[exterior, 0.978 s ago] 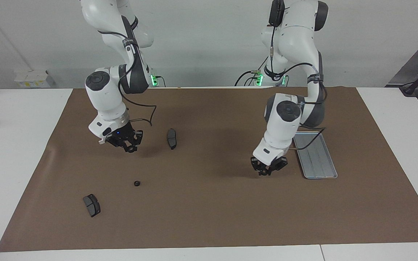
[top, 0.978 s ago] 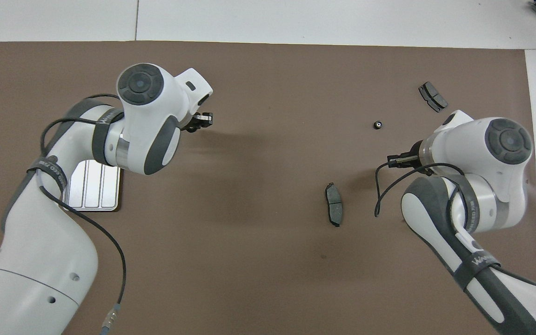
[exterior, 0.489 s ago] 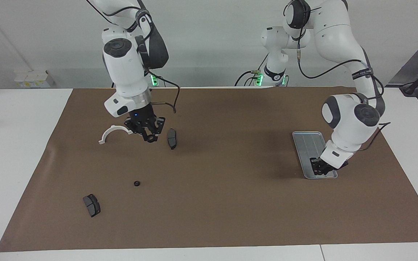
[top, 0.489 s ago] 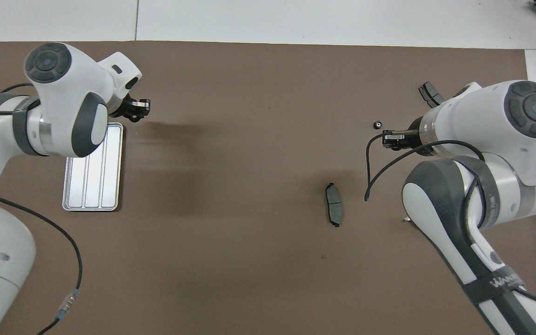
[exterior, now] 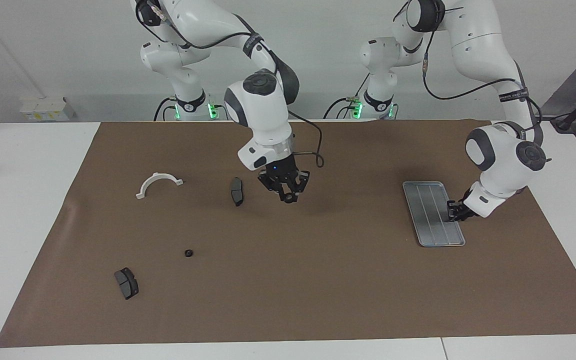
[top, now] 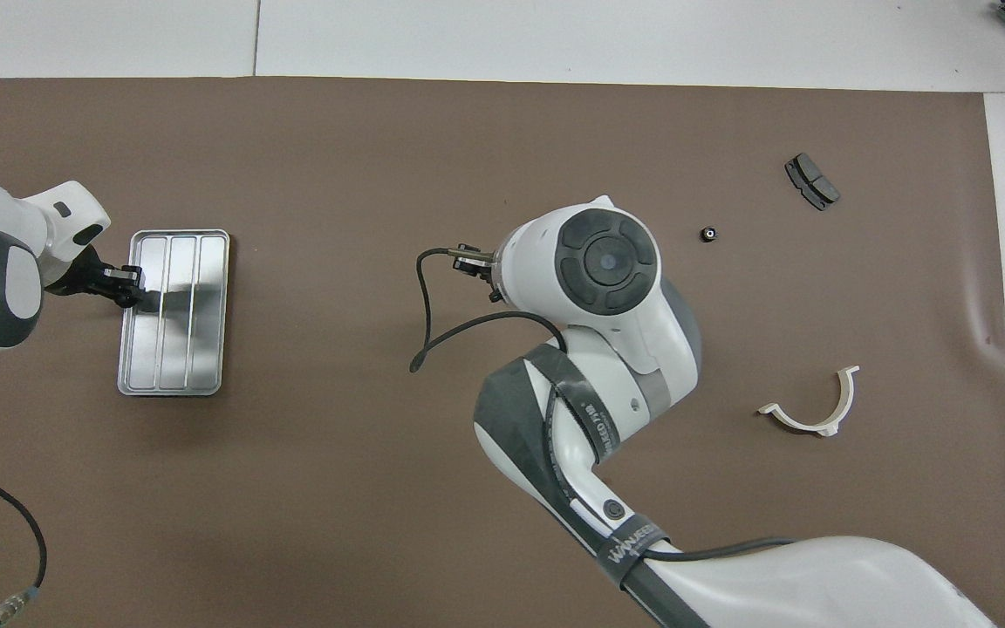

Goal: Pick bearing gear from pile to tray
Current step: 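Lower the gear into the tray while the right gripper carries its gear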

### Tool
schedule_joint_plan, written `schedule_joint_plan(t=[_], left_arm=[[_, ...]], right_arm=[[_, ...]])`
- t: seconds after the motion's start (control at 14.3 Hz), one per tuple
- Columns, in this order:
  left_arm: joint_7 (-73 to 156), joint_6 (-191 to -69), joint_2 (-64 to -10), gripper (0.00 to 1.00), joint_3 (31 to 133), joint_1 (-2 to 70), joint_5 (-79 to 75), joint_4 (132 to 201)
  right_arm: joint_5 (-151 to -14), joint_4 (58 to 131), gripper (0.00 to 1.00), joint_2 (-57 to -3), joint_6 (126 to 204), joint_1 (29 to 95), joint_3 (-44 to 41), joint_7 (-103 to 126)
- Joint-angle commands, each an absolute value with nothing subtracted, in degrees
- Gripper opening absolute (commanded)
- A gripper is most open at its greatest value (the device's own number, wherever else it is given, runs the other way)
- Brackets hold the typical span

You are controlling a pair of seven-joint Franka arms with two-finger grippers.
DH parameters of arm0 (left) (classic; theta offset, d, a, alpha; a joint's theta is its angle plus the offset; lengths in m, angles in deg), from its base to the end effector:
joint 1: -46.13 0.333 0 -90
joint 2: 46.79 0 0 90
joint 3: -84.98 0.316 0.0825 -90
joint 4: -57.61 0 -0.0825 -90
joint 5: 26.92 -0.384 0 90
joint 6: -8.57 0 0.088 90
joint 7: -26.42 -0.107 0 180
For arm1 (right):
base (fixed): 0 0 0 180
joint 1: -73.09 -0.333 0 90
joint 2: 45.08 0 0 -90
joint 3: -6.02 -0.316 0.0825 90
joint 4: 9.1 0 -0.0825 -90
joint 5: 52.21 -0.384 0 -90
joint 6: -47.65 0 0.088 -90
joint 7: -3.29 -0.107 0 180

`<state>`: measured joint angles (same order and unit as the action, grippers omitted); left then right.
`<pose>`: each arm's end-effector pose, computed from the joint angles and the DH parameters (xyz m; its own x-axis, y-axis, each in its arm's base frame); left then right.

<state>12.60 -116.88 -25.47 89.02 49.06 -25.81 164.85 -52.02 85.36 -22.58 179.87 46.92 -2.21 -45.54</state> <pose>0.6213 0.0728 0.3114 0.9923 -0.1117 -0.0542 -0.1117 -0.9937 0.0026 0.5757 0.3796 0.4151 0.9508 -0.2782 0.1364 -0.2418 -0.9415 -0.2347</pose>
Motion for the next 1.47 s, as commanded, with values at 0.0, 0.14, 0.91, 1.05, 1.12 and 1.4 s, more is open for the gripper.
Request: schedule_joint_plan(t=[0.0,0.14,0.91,1.05,1.12,1.4], left_arm=[[12.5,-118.3,-28.3,0.39,88.5,49.1,-25.3,168.9],[13.1,-118.3,-28.3,0.34,88.5,49.0,-24.4,168.7],[16.4,-119.2,-28.1,1.0,88.5,45.7,-22.0,166.9],[16.7,-119.2,-27.8,1.0,88.2,45.2,-22.0,165.4],[17.0,-119.1,-27.6,1.0,88.2,44.1,-22.0,164.6],[32.4,-123.4,-27.0,1.0,88.2,35.5,-21.9,163.6]], right_arm=[[-50.2,82.0,0.0,-15.5,183.7,43.2,-1.9,-49.8],[-45.9,81.4,0.0,-12.4,187.4,42.9,-2.0,-52.1],[-42.0,82.9,1.0,-17.5,183.5,46.0,-1.3,-52.4],[-41.8,84.8,1.0,-22.4,181.2,50.3,-1.4,-50.0],[-41.8,85.5,1.0,-24.2,180.5,52.4,-1.4,-47.7],[-41.8,85.6,1.0,-27.2,174.3,60.5,-1.6,-36.3]])
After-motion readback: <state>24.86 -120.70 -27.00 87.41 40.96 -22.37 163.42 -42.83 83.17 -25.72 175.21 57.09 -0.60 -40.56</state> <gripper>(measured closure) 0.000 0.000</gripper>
